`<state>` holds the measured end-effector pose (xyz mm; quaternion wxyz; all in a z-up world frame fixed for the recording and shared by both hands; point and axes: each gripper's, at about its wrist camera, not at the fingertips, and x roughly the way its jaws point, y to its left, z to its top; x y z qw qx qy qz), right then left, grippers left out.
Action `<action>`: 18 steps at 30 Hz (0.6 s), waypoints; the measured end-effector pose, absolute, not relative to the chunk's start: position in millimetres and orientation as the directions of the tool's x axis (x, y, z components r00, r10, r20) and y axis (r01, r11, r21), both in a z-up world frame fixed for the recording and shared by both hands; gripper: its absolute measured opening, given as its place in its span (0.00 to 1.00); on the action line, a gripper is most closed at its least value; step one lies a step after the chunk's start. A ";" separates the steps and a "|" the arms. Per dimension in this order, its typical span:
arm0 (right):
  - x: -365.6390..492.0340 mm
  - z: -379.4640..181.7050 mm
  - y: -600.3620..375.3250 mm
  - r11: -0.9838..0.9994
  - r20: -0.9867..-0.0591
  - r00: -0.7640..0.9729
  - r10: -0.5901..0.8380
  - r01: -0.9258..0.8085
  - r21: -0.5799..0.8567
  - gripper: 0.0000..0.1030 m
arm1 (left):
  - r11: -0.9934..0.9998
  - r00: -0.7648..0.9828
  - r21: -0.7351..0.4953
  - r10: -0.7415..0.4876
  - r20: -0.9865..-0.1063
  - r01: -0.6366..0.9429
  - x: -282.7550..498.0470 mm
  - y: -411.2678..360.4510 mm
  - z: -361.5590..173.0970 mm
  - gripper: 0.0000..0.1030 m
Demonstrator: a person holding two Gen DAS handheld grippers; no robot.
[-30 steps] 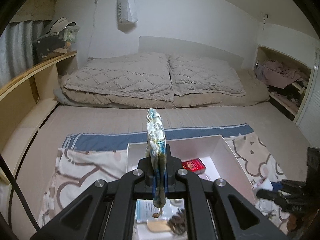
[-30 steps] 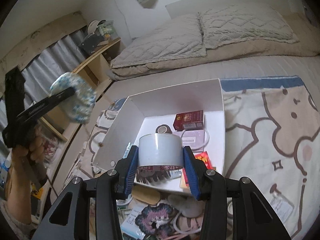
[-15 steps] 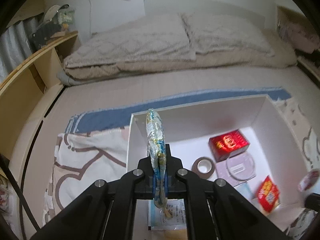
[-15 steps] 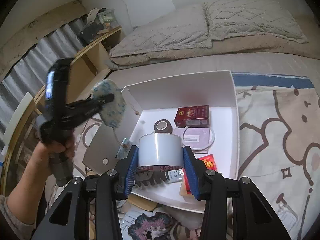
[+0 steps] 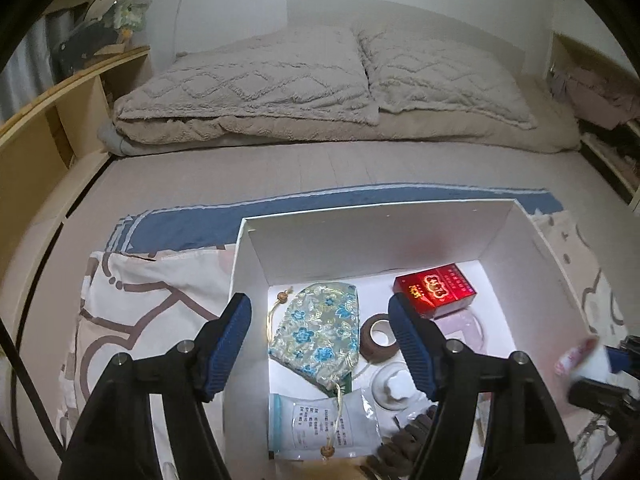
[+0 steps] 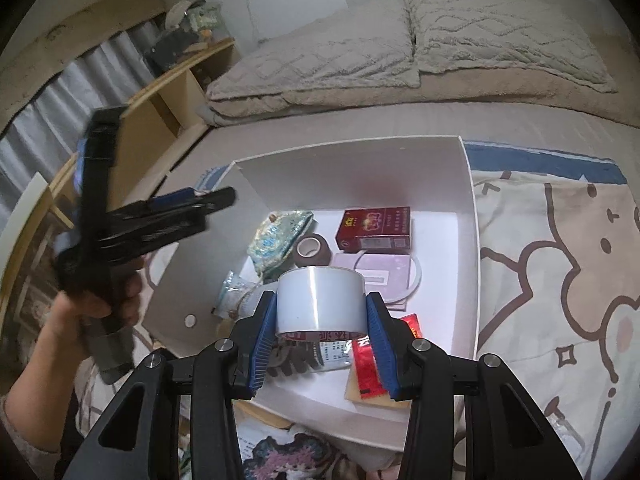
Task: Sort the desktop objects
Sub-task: 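Lower the floral pouch into the white box and open the left gripper while the right lowers the tape roll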
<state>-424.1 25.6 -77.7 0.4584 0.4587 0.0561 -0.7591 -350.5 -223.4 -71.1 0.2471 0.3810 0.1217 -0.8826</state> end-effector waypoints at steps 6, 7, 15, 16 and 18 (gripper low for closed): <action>-436.0 -94.0 -7.4 -0.621 -0.835 -0.174 -0.522 0.749 0.232 0.44 | -0.847 -0.638 -0.094 -0.316 -0.702 0.523 -329.0 -231.9 -64.0 0.69; -438.2 -96.8 -11.8 -0.627 -0.846 -0.180 -0.502 0.750 0.212 0.44 | -0.848 -0.649 -0.107 -0.310 -0.695 0.519 -325.5 -233.3 -62.6 0.69; -454.0 -124.8 -52.6 -0.654 -0.927 -0.201 -0.315 0.754 0.059 0.44 | -0.854 -0.689 -0.141 -0.294 -0.662 0.500 -310.4 -237.4 -56.9 0.69; -456.6 -129.1 -55.9 -0.659 -0.935 -0.198 -0.293 0.751 0.048 0.44 | -0.856 -0.692 -0.145 -0.290 -0.661 0.497 -309.2 -237.3 -57.0 0.69; -462.5 -138.2 -62.1 -0.672 -0.950 -0.183 -0.252 0.740 0.036 0.44 | -0.860 -0.697 -0.146 -0.285 -0.658 0.489 -307.0 -236.5 -56.8 0.69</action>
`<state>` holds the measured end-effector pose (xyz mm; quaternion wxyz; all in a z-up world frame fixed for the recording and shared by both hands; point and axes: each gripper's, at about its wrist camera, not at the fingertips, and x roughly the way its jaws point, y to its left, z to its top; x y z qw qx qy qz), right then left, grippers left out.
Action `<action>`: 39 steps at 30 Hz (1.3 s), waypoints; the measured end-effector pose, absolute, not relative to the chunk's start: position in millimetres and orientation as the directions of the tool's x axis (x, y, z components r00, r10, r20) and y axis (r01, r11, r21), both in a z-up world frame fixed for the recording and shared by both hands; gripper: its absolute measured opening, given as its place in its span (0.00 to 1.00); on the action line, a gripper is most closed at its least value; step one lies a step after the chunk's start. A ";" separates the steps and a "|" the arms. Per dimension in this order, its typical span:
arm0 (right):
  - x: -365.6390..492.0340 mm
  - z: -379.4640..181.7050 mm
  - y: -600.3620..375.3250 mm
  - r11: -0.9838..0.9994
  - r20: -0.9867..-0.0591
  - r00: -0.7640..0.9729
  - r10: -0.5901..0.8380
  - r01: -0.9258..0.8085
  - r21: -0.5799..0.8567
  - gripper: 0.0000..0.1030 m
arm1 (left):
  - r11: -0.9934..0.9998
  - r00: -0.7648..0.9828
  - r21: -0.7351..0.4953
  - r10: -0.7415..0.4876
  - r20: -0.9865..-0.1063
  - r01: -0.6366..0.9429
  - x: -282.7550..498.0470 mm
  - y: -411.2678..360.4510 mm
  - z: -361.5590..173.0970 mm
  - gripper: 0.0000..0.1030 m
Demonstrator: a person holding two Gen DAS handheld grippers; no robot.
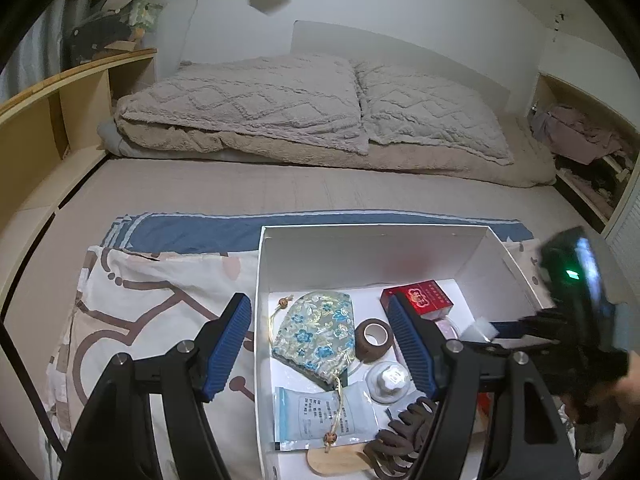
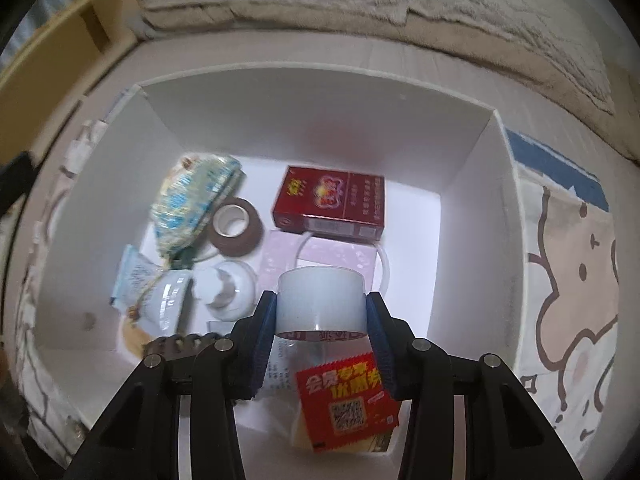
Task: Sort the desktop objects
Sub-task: 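Lower the floral pouch into the white box and open the left gripper while the right lowers the tape roll, then release the white tape roll into the box with the right gripper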
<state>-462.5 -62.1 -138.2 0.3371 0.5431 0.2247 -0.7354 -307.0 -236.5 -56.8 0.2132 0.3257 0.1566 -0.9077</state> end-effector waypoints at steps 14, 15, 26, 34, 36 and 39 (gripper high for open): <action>-490.8 -143.5 -61.6 -0.747 -0.935 -0.200 -0.293 0.659 0.093 0.78 | -0.879 -0.719 -0.137 -0.274 -0.639 0.456 -301.6 -230.6 -54.4 0.71; -488.5 -138.0 -58.2 -0.740 -0.925 -0.212 -0.316 0.665 0.101 0.78 | -0.879 -0.722 -0.138 -0.275 -0.635 0.456 -301.2 -230.1 -53.6 0.72; -459.7 -79.9 -22.2 -0.692 -0.807 -0.299 -0.510 0.699 0.178 1.00 | -0.865 -0.726 -0.150 -0.295 -0.622 0.479 -294.2 -222.9 -41.4 0.89; -433.6 -54.1 -7.4 -0.669 -0.736 -0.372 -0.566 0.729 0.146 1.00 | -0.856 -0.727 -0.151 -0.314 -0.611 0.495 -279.8 -211.7 -21.1 0.99; -426.1 -46.6 0.0 -0.664 -0.719 -0.387 -0.578 0.735 0.138 1.00 | -0.853 -0.730 -0.155 -0.317 -0.605 0.498 -274.4 -208.3 -15.4 0.99; -415.0 -32.8 14.9 -0.665 -0.679 -0.418 -0.604 0.734 0.139 1.00 | -0.853 -0.730 -0.137 -0.335 -0.596 0.503 -262.5 -197.9 -4.9 0.99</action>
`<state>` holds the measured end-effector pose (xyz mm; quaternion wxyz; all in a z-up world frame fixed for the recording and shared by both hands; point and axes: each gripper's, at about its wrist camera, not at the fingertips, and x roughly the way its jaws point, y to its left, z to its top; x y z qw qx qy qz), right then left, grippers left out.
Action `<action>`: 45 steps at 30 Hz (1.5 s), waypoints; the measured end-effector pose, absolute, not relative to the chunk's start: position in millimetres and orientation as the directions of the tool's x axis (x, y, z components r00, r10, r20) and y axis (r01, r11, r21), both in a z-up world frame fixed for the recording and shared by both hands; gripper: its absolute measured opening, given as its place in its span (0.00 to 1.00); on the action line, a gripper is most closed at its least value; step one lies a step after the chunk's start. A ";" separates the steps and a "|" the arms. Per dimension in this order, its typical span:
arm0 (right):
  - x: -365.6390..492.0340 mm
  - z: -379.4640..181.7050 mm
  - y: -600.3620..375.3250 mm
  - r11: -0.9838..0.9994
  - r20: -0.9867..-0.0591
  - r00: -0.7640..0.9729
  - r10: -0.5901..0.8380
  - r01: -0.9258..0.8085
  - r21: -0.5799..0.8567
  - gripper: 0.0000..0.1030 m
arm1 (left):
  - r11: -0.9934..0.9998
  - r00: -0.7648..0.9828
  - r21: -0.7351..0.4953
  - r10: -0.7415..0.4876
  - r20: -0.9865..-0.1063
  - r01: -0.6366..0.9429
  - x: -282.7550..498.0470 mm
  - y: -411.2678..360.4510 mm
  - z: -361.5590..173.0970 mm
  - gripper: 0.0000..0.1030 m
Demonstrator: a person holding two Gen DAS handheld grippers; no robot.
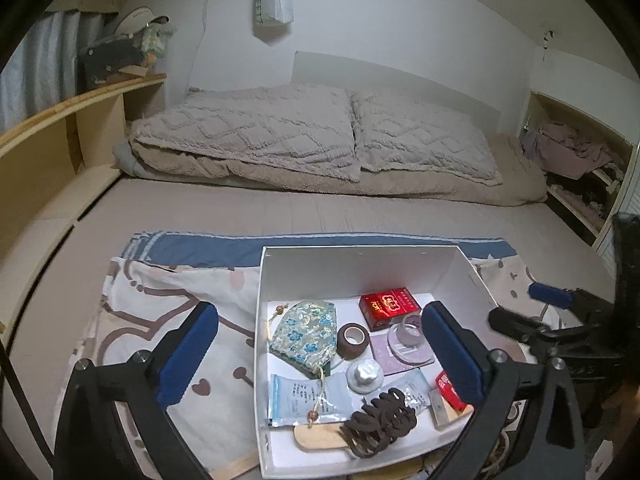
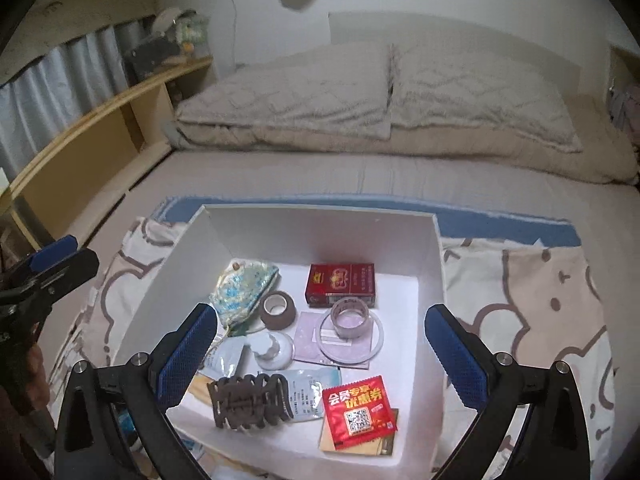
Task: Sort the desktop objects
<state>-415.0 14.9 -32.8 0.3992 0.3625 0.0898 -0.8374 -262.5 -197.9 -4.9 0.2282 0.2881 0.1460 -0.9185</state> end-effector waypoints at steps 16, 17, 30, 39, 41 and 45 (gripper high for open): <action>-337.0 31.9 84.9 -0.638 -0.535 -0.506 -0.676 0.766 0.082 1.00 | -0.882 -0.762 -0.049 -0.377 -0.526 0.469 -203.0 -123.4 46.6 0.99; -330.3 35.4 89.6 -0.637 -0.525 -0.513 -0.679 0.768 0.074 1.00 | -0.884 -0.765 -0.043 -0.378 -0.521 0.466 -198.0 -117.8 48.8 0.99; -279.6 39.3 129.0 -0.629 -0.496 -0.527 -0.690 0.776 0.050 1.00 | -0.902 -0.802 -0.038 -0.364 -0.474 0.431 -134.7 -72.1 64.9 0.99; -251.2 38.3 154.1 -0.644 -0.471 -0.557 -0.684 0.764 0.033 1.00 | -0.898 -0.801 0.007 -0.395 -0.450 0.439 -106.0 -52.8 63.8 0.99; -247.6 37.1 157.3 -0.644 -0.481 -0.548 -0.684 0.764 0.046 1.00 | -0.895 -0.795 0.014 -0.402 -0.455 0.445 -102.2 -50.6 60.9 0.99; -239.5 35.4 164.7 -0.651 -0.476 -0.555 -0.682 0.757 0.050 1.00 | -0.897 -0.778 0.015 -0.392 -0.492 0.442 -98.6 -47.4 48.5 0.99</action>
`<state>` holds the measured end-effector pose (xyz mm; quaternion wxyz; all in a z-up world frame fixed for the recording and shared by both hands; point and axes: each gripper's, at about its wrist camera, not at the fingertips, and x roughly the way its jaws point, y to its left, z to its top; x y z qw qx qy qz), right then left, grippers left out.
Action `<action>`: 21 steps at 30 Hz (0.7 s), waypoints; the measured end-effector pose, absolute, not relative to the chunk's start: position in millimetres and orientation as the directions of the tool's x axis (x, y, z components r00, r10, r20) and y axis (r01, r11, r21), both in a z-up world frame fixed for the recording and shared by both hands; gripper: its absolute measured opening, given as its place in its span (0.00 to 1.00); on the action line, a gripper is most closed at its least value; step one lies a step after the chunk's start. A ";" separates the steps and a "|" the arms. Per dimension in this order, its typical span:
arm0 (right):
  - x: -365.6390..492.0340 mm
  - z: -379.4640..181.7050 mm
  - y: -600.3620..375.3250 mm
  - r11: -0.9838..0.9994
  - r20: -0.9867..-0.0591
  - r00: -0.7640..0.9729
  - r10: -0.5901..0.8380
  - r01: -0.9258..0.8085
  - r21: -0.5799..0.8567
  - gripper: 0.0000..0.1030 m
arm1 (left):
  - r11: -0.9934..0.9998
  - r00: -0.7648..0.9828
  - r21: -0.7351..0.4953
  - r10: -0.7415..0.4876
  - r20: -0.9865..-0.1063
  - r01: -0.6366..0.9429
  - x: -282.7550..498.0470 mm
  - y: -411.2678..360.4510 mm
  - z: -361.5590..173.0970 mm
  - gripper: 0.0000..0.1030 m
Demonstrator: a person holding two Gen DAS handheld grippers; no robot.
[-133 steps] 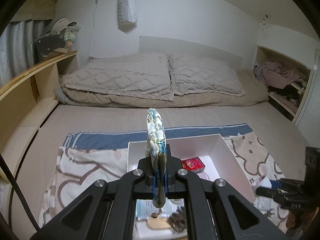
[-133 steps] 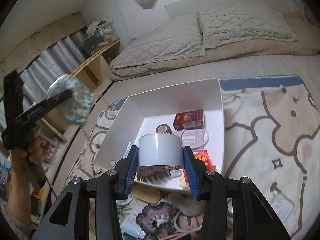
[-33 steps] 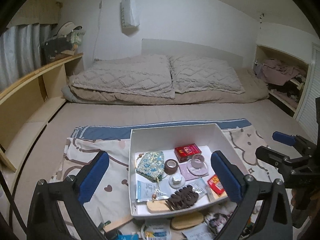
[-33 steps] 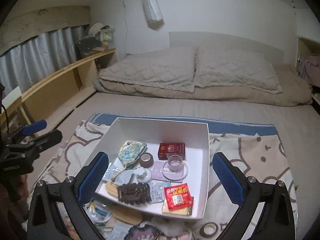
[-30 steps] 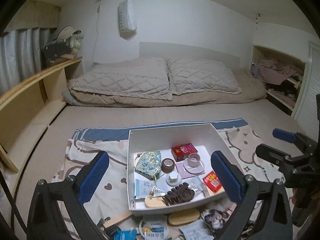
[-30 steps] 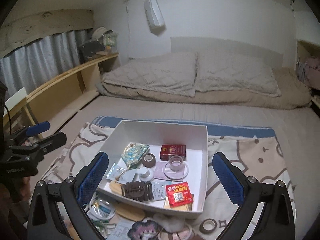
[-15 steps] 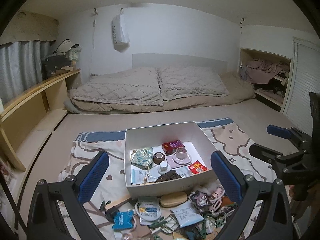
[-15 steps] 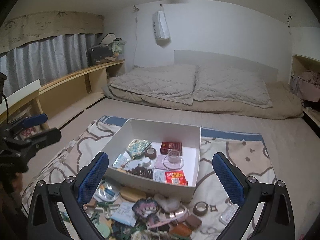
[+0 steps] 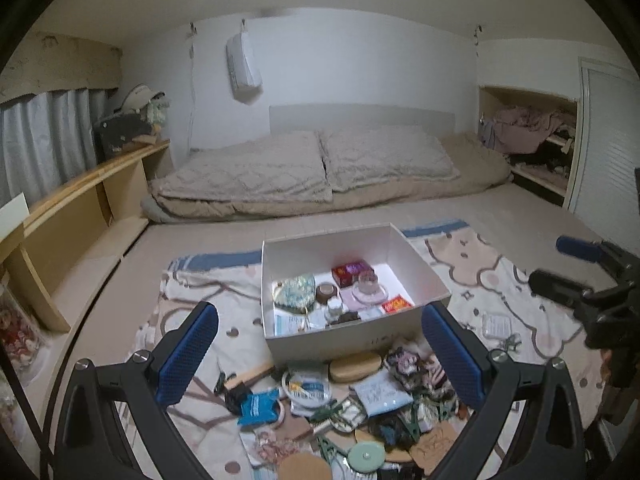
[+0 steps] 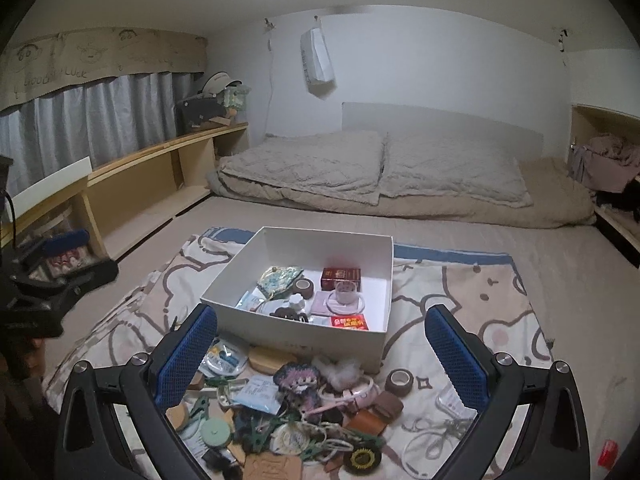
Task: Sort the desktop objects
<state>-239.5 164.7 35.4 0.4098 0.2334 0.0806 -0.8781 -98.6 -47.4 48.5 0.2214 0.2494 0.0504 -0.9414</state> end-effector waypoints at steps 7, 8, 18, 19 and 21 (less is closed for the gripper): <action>-230.0 27.4 172.4 -0.672 -0.465 -0.588 -0.662 0.740 0.019 1.00 | -0.904 -0.769 0.008 -0.368 -0.522 0.427 -93.4 -43.0 36.0 0.99; -229.6 25.6 172.9 -0.672 -0.467 -0.588 -0.660 0.740 0.019 1.00 | -0.904 -0.768 0.010 -0.368 -0.524 0.427 -93.2 -42.5 35.1 0.99; -227.0 14.7 173.2 -0.672 -0.487 -0.579 -0.654 0.741 0.021 1.00 | -0.900 -0.760 0.019 -0.378 -0.530 0.435 -89.6 -41.6 29.8 0.99; -226.6 14.3 173.0 -0.671 -0.488 -0.578 -0.654 0.741 0.021 1.00 | -0.901 -0.759 0.019 -0.377 -0.530 0.434 -89.6 -41.9 29.4 0.99; -225.8 14.6 172.8 -0.673 -0.487 -0.581 -0.652 0.739 0.019 1.00 | -0.901 -0.758 0.022 -0.378 -0.532 0.434 -89.9 -41.3 28.6 0.99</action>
